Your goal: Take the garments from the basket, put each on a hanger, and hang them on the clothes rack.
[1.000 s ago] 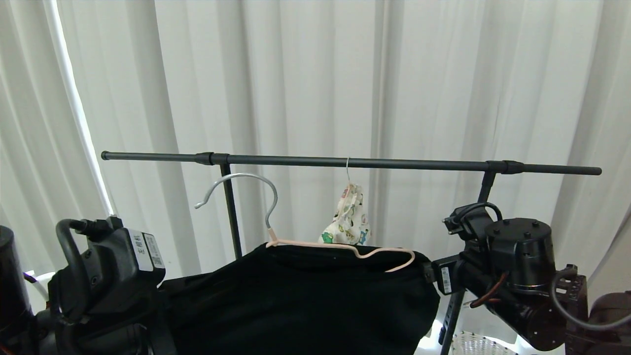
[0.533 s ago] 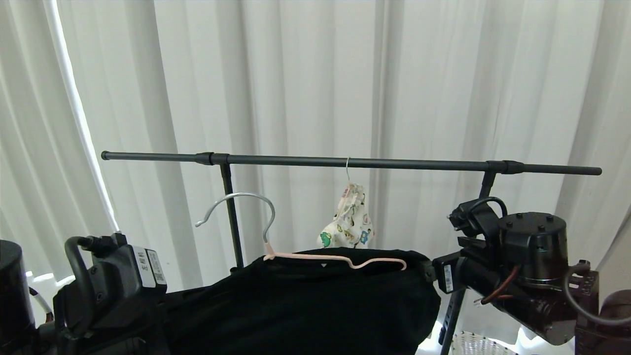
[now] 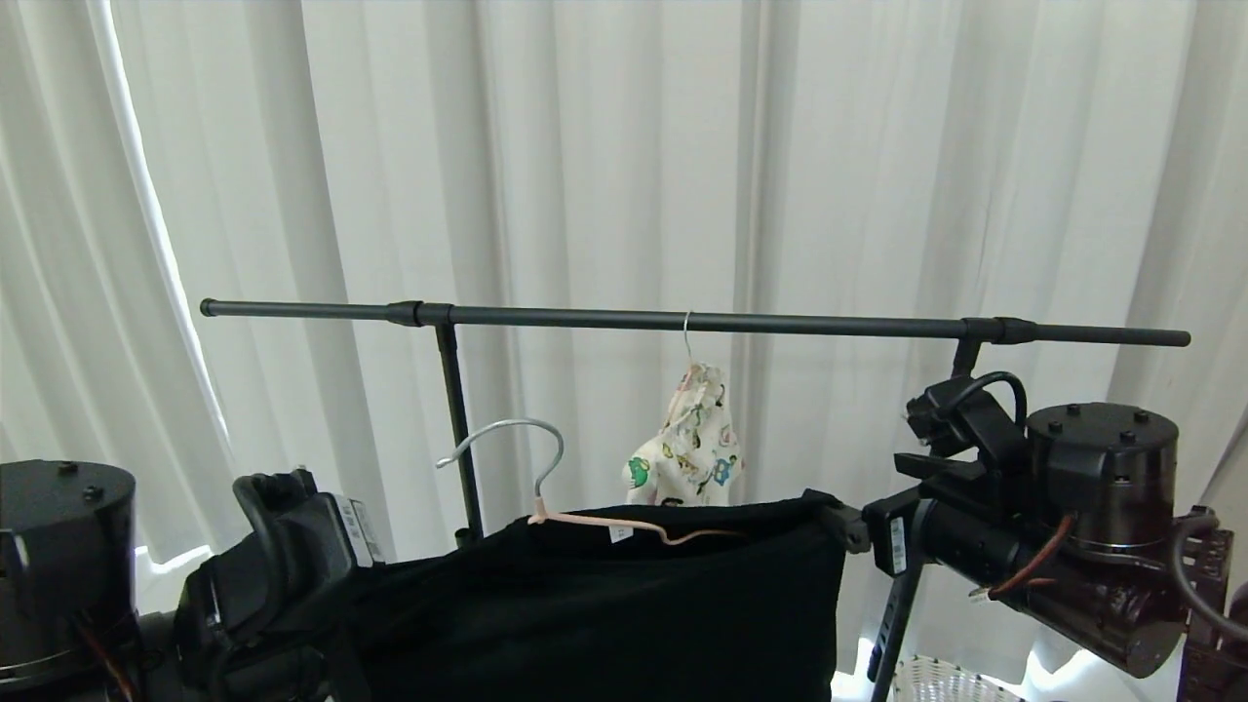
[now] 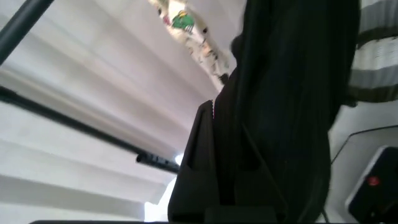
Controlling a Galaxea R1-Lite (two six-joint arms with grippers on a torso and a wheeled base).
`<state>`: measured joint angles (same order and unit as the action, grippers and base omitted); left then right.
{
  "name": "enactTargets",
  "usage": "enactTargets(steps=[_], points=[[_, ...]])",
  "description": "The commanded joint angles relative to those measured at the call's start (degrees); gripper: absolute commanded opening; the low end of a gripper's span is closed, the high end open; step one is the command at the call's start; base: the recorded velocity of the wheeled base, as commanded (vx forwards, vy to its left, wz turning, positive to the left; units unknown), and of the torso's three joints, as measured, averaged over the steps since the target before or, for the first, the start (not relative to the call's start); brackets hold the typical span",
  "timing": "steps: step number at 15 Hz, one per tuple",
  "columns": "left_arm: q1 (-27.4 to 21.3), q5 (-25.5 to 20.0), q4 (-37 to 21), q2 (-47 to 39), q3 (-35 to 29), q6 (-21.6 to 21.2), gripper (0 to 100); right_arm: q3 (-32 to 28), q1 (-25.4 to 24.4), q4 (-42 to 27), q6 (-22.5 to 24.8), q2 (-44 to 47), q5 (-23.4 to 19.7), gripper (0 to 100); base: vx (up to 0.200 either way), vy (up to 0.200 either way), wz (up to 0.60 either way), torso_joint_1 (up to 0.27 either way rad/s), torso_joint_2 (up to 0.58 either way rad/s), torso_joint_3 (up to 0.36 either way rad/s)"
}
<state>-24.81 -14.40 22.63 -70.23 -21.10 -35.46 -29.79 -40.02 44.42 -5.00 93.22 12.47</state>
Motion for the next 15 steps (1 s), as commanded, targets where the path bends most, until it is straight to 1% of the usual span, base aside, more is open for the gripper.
enactTargets(steps=[1,2,3,4,5,6,7,9,11,13,14,15], points=[[2.6,1.3,0.1,-2.7,-0.2,-0.6,0,-0.1,-0.1,-0.6,0.0,-2.2,-2.4,100,0.000,0.000,0.00,0.000,0.00,0.000],[3.7,3.1,0.1,-3.4,-0.2,-2.0,0,-0.1,-0.1,-2.7,-0.1,-3.6,-4.1,100,0.000,0.000,0.00,0.000,0.00,0.000],[3.9,3.4,0.1,-3.6,-0.3,-2.9,0,-0.4,-0.1,-5.4,-0.3,-5.4,-6.6,100,0.000,0.000,0.00,0.000,0.00,0.000],[3.5,3.1,0.2,-3.5,-0.8,-2.8,0,-1.2,-0.1,-8.0,-0.4,-6.9,-9.1,100,0.000,0.000,0.00,0.000,0.00,0.000],[1.9,0.8,0.7,-3.3,-1.7,-2.3,0,-2.5,-0.1,-11.5,-0.5,-8.5,-11.9,100,0.000,0.000,0.00,0.000,0.00,0.000],[0.1,-4.0,1.7,-3.2,-2.6,0.2,0,-4.3,-0.1,-15.9,-0.5,-9.9,-14.8,100,0.000,0.000,0.00,0.000,0.00,0.000],[-0.1,-4.5,2.5,-3.2,-2.8,1.5,0,-5.2,-0.1,-17.3,-0.5,-9.8,-15.5,100,0.000,0.000,0.00,0.000,0.00,0.000],[0.0,-4.5,3.0,-3.0,-2.7,1.7,0,-5.6,0.0,-17.1,-0.5,-9.0,-15.3,100,0.000,0.000,0.00,0.000,0.00,0.000],[1.3,-4.5,3.0,-3.3,-2.4,1.4,0,-5.6,0.0,-17.0,-0.5,-10.0,-15.5,100,0.000,0.000,0.00,0.000,0.00,0.000],[1.2,-4.5,3.0,-3.4,-2.5,1.5,0,-5.5,-0.1,-17.3,-0.1,-10.7,-15.5,100,0.000,0.000,0.00,0.000,0.00,0.000],[1.1,-4.5,3.0,-3.4,-2.5,1.6,0,-5.5,-0.4,-17.4,0.4,-11.0,-15.5,100,0.000,0.000,0.00,0.000,0.00,0.000],[1.0,-4.5,3.0,-3.2,-2.7,1.7,0,-5.4,-1.7,-17.6,2.9,-11.2,-15.5,100,0.000,0.000,0.00,0.000,0.00,0.000]])
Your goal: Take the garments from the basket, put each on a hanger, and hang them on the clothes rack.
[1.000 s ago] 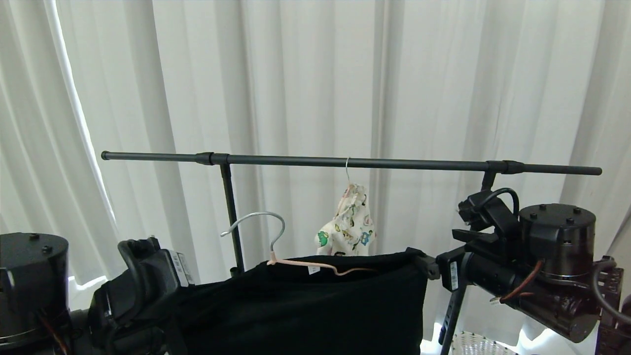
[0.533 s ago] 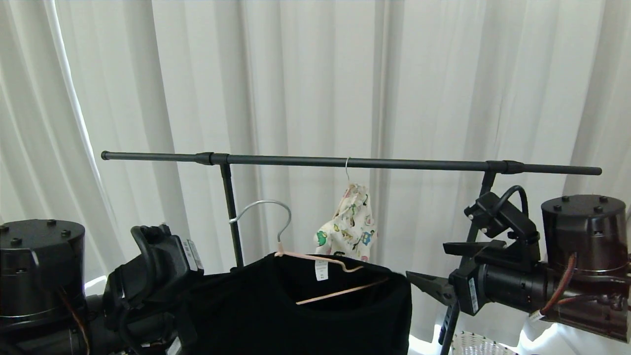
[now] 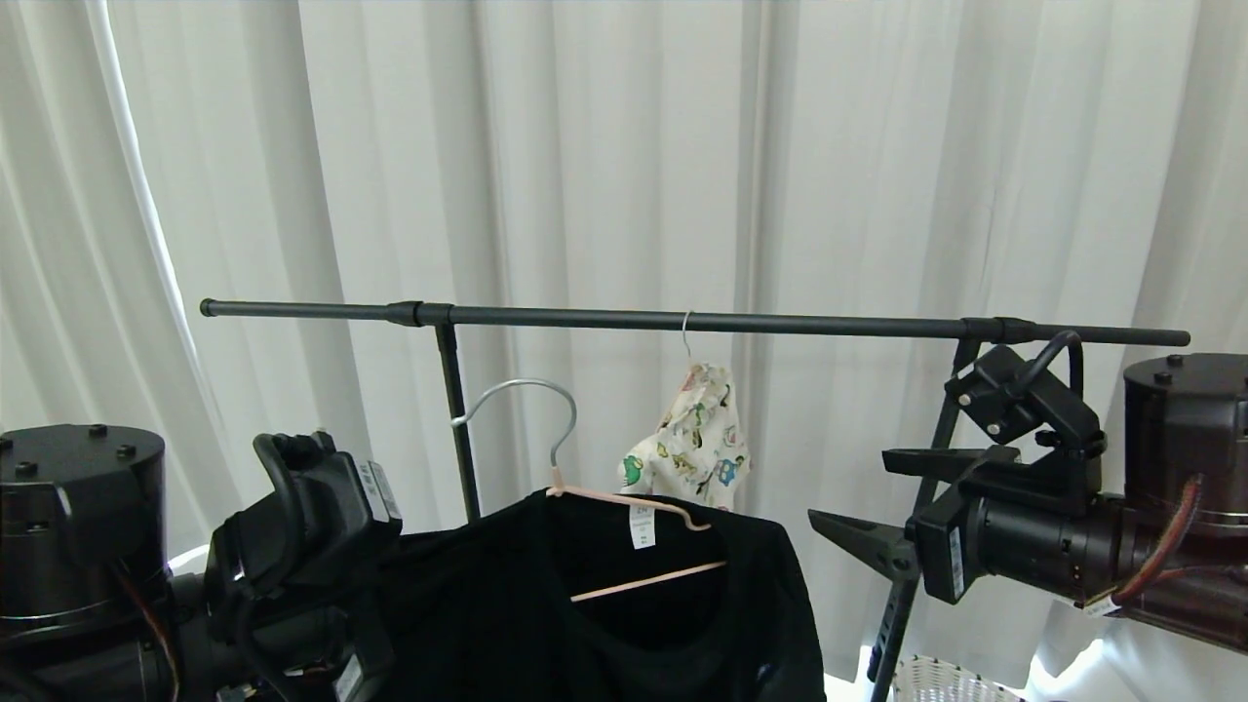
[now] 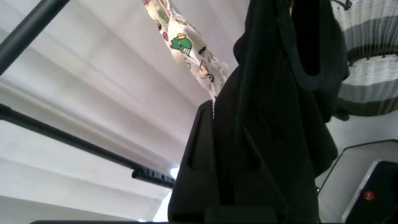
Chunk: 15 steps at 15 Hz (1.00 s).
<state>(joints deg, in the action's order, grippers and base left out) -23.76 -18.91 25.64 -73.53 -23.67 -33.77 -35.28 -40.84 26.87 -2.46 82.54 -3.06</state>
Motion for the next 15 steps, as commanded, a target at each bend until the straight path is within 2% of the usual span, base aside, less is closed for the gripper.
enactTargets(steps=[1,3,5,8,11,15], points=[[-0.5,-0.2,0.0,0.1,-0.8,0.1,0,-0.1,-2.7,-1.3,5.5,-0.5,-0.6,100,0.000,0.000,0.00,0.000,0.00,0.000],[-1.6,-1.5,0.0,0.0,-1.0,0.1,0,-2.2,-5.3,-4.9,12.3,-0.2,-4.5,100,0.000,0.000,0.00,0.000,0.00,0.000],[-2.3,-4.9,0.0,-0.1,-0.9,0.1,0,-7.5,-7.2,-9.6,16.8,1.5,-6.0,100,0.000,0.000,0.00,0.000,0.00,0.000],[-3.2,-6.3,0.0,0.0,-1.2,-0.1,0,-13.5,-10.9,-14.5,17.5,4.9,-6.9,100,0.000,0.000,0.00,0.000,0.00,0.000],[-5.4,-6.3,0.1,0.4,-1.3,-0.5,0,-15.6,-13.6,-16.9,17.5,8.0,-8.5,100,0.000,0.000,0.00,0.000,0.00,0.000],[-6.1,-6.3,1.7,0.1,-1.2,-0.6,0,-16.4,-14.3,-19.0,17.5,10.3,-8.5,100,0.000,0.000,0.00,0.000,0.00,0.000]])
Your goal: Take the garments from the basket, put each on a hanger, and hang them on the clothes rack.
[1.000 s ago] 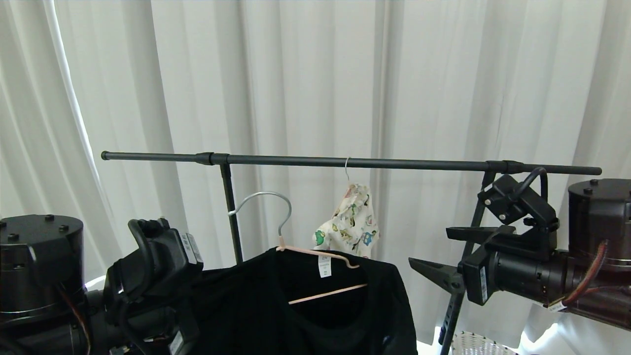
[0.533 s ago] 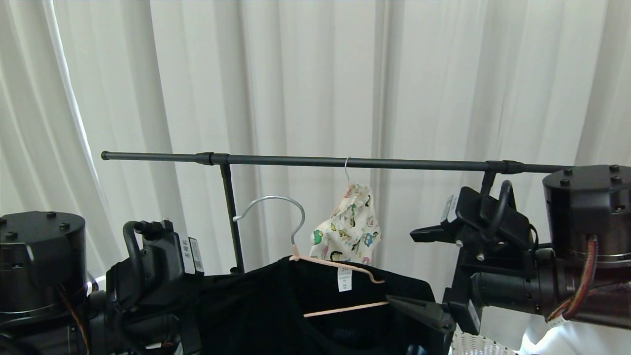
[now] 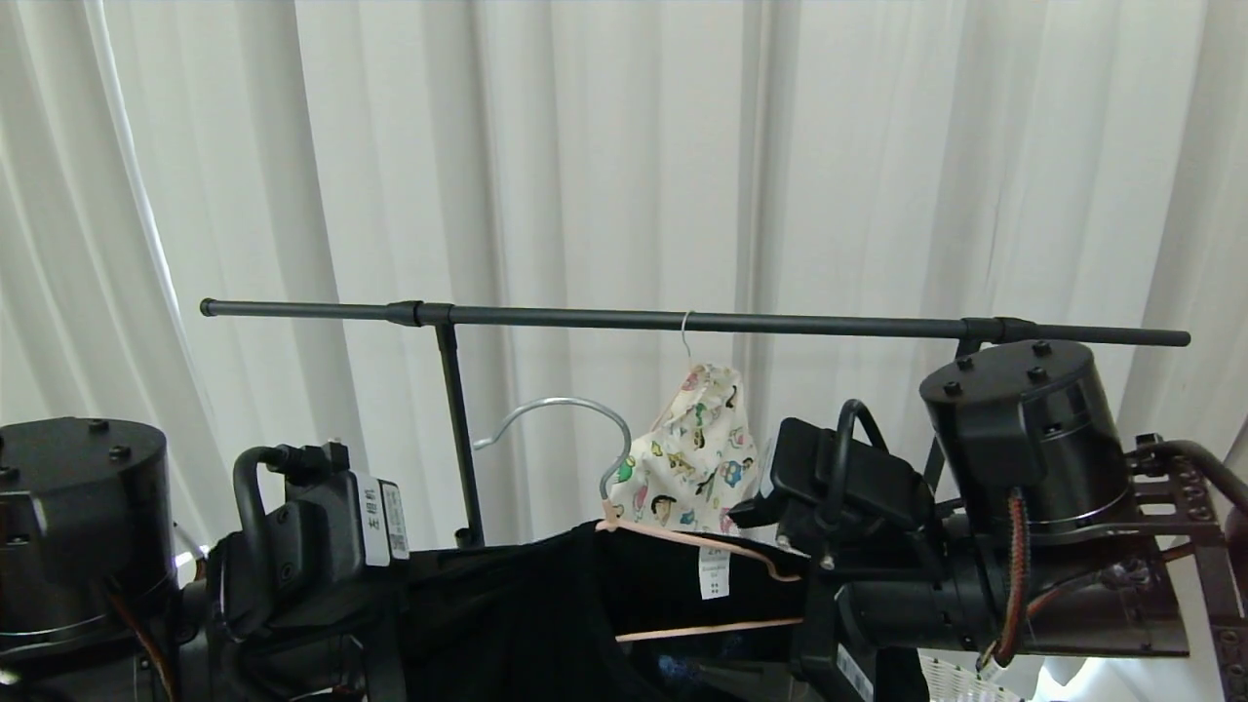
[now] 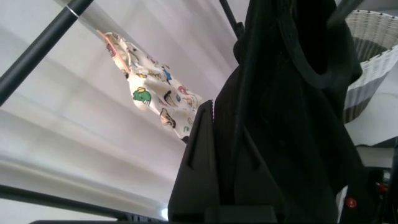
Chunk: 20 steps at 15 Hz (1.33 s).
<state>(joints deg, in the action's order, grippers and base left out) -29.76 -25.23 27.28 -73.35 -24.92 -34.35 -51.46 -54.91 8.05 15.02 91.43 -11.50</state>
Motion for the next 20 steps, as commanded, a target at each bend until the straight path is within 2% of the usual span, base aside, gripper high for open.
enactTargets(steps=[1,9,10,17,20], points=[[-0.1,0.0,0.1,0.1,0.0,0.0,0,-0.2,-0.2,-0.4,-0.2,1.8,0.0,100,0.000,0.000,0.00,0.000,0.00,0.000],[-0.8,-0.1,0.1,0.1,0.0,-1.9,0,-0.2,0.0,-0.3,-0.2,2.8,0.1,100,0.000,0.000,0.00,0.000,0.00,0.000],[-1.1,0.0,0.1,0.1,0.0,-1.9,0,-0.3,0.0,-0.1,-0.2,2.9,0.1,0,0.000,0.000,0.00,0.000,0.00,0.000],[-1.4,0.0,0.1,0.1,0.0,-1.9,0,-1.1,0.2,0.1,-0.2,3.2,0.5,0,0.000,0.000,0.00,0.000,0.00,0.000],[-1.3,0.0,0.1,0.1,0.0,-1.9,0,-1.0,0.2,2.6,-0.1,3.2,0.7,0,0.000,0.000,0.00,0.000,0.00,0.000]])
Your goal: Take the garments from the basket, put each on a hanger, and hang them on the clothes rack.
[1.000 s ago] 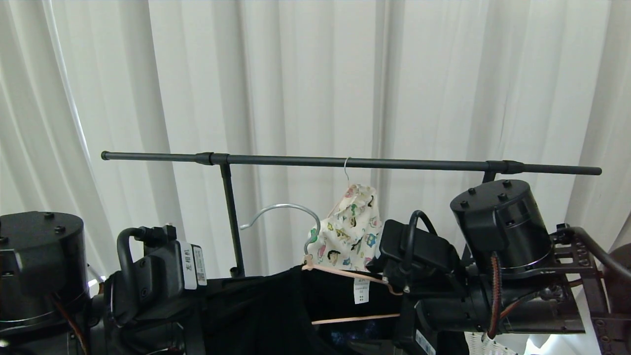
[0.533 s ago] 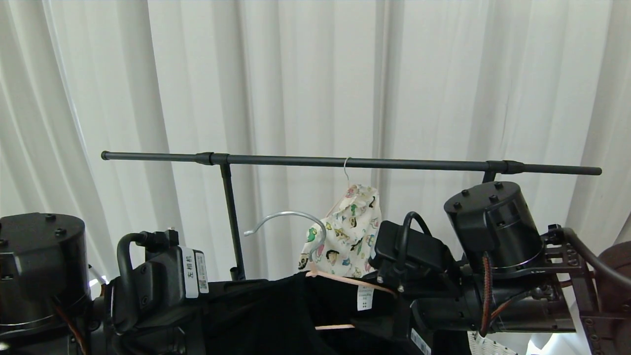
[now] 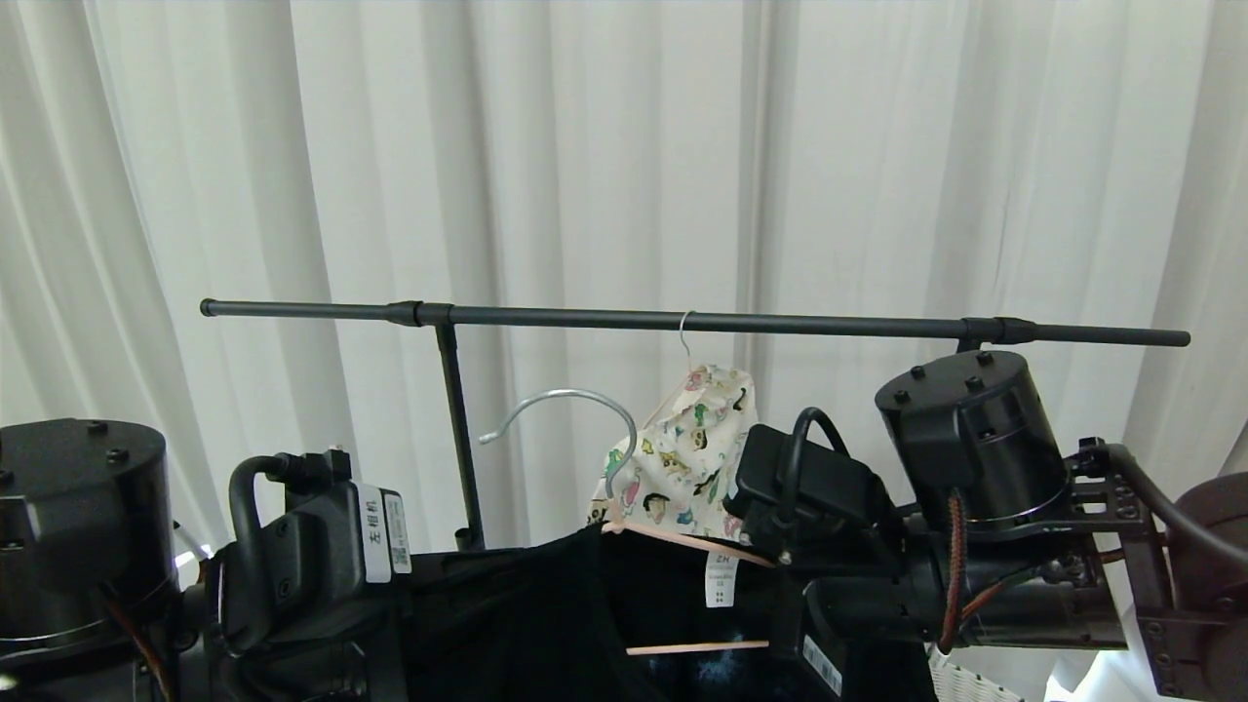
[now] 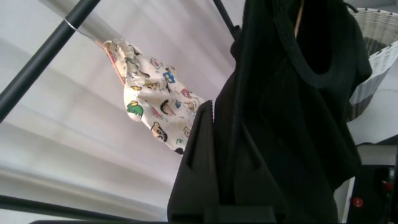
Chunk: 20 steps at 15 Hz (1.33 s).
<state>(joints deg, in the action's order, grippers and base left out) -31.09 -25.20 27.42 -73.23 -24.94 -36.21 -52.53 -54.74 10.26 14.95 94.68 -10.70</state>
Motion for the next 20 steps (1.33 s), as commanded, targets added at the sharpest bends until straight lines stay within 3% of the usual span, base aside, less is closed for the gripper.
enactTargets(steps=[1,4,7,11,13,16,18,20], points=[[0.1,0.0,-0.1,0.0,0.0,0.0,100,0.1,0.0,0.6,0.1,-0.1,0.0,0,0.000,0.000,0.00,0.000,0.00,0.000],[0.9,0.0,0.0,0.5,0.2,0.4,100,0.1,1.0,0.6,1.6,-1.1,0.0,0,0.000,0.000,0.00,0.000,0.00,0.000],[5.5,0.0,0.0,1.9,0.3,1.0,100,0.5,5.8,0.6,6.4,-2.8,-0.1,0,0.000,0.000,0.00,0.000,0.00,0.000],[9.0,0.0,0.0,5.9,0.7,6.1,100,1.2,11.9,0.6,7.1,-3.5,-0.1,0,0.000,0.000,0.00,0.000,0.00,0.000],[12.5,0.0,0.0,7.7,2.8,6.6,100,2.3,14.0,0.6,7.8,-4.6,-0.1,0,0.000,0.000,0.00,0.000,0.00,0.000],[20.9,0.0,-0.1,8.1,8.9,6.6,100,3.4,15.4,0.6,8.0,-6.7,-0.1,0,0.000,0.000,0.00,0.000,0.00,0.000],[22.2,0.0,-0.1,7.7,12.7,6.5,100,3.3,15.2,0.7,8.1,-7.8,-0.1,0,0.000,0.000,0.00,0.000,0.00,0.000],[22.2,0.0,-0.1,4.8,12.6,6.5,100,3.2,12.9,0.7,8.7,-8.7,-0.1,0,0.000,0.000,0.00,0.000,0.00,0.000]])
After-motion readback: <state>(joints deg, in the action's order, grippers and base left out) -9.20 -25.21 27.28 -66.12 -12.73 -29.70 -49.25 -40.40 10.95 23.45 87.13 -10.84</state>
